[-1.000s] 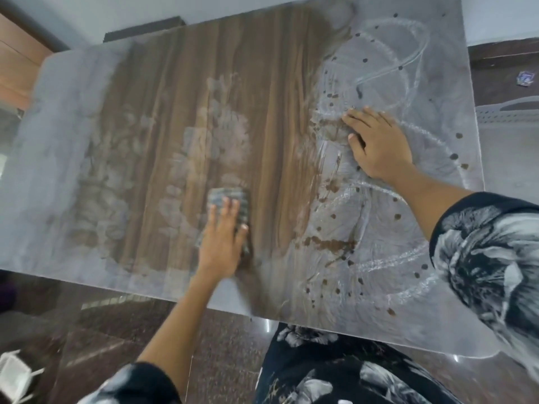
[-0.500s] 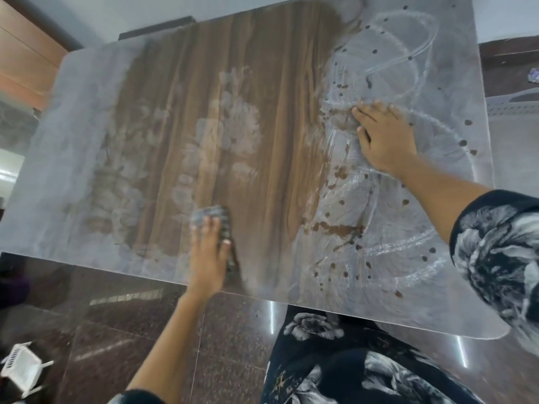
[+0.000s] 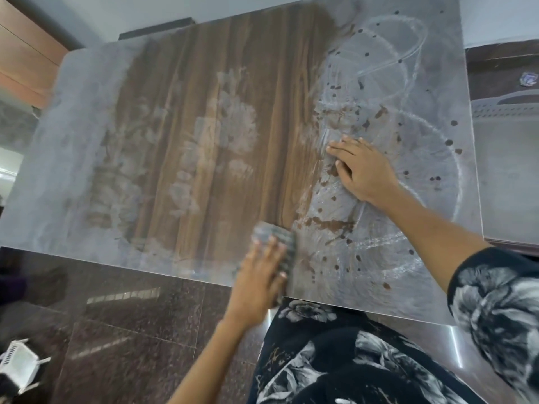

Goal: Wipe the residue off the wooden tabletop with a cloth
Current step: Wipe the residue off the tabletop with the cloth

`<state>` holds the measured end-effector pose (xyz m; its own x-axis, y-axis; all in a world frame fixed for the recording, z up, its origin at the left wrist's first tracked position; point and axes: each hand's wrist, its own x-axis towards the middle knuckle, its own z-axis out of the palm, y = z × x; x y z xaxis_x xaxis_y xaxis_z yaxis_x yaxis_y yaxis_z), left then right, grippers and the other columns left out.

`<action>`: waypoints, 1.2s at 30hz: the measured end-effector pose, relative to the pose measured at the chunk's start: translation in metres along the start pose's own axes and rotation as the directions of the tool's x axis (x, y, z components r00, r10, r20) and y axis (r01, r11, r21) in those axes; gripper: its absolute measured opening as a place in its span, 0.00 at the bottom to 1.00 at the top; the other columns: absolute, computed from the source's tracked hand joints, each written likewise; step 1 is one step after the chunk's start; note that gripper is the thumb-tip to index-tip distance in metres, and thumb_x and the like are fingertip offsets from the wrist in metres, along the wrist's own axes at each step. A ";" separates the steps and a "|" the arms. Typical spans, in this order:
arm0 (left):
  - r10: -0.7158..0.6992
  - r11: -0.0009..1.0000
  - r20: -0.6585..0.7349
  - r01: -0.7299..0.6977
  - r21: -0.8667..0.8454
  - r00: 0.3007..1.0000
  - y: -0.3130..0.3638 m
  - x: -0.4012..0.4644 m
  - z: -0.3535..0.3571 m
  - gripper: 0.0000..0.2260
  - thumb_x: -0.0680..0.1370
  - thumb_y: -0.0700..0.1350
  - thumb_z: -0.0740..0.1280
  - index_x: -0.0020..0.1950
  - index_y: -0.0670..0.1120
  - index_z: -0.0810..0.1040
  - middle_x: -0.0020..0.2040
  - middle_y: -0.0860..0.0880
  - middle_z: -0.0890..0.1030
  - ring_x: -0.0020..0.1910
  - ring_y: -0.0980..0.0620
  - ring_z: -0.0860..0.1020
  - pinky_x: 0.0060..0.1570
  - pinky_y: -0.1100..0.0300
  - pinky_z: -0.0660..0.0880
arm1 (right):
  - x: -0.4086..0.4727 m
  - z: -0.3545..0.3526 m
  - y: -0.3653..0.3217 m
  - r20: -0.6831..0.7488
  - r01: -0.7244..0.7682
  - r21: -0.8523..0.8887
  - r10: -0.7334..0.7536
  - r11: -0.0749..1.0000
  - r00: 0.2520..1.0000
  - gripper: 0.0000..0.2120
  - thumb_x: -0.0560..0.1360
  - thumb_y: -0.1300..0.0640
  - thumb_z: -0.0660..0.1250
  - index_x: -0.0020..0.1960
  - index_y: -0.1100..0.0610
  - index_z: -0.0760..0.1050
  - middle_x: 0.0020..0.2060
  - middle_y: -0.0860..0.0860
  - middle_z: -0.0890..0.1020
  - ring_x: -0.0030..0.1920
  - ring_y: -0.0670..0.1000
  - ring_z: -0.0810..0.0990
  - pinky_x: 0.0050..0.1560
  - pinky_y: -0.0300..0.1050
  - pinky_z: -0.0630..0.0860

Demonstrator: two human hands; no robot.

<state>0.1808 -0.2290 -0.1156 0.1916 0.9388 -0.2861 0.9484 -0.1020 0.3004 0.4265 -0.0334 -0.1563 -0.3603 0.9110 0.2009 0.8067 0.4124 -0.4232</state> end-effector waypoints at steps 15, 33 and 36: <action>-0.698 0.714 -0.155 0.660 -0.235 0.700 -0.056 0.008 -0.003 0.26 0.81 0.52 0.51 0.76 0.47 0.47 0.76 0.48 0.41 0.75 0.43 0.40 0.72 0.44 0.45 | 0.000 0.001 0.000 -0.055 -0.020 0.028 0.022 0.999 0.998 0.18 0.77 0.59 0.56 0.64 0.57 0.74 0.63 0.51 0.76 0.68 0.53 0.70 0.71 0.49 0.62; -0.446 0.895 -0.182 0.429 -0.125 0.876 -0.064 0.044 -0.019 0.24 0.82 0.50 0.51 0.76 0.45 0.51 0.77 0.48 0.48 0.75 0.45 0.43 0.72 0.41 0.49 | -0.002 -0.001 -0.002 -0.078 -0.034 0.064 0.039 0.997 0.996 0.17 0.77 0.60 0.56 0.63 0.58 0.76 0.62 0.51 0.77 0.67 0.53 0.71 0.70 0.51 0.63; -0.497 0.866 -0.207 0.466 -0.183 0.842 -0.028 0.049 -0.012 0.24 0.81 0.49 0.54 0.76 0.48 0.52 0.77 0.50 0.50 0.75 0.46 0.46 0.72 0.43 0.50 | -0.001 -0.001 -0.002 -0.074 -0.033 0.069 0.038 0.997 0.997 0.17 0.77 0.60 0.56 0.63 0.58 0.75 0.62 0.51 0.77 0.67 0.52 0.71 0.70 0.51 0.63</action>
<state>0.1610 -0.1758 -0.1270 -0.3627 0.9098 -0.2019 0.8641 0.4094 0.2928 0.4263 -0.0354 -0.1547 -0.2934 0.9229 0.2495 0.7840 0.3816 -0.4896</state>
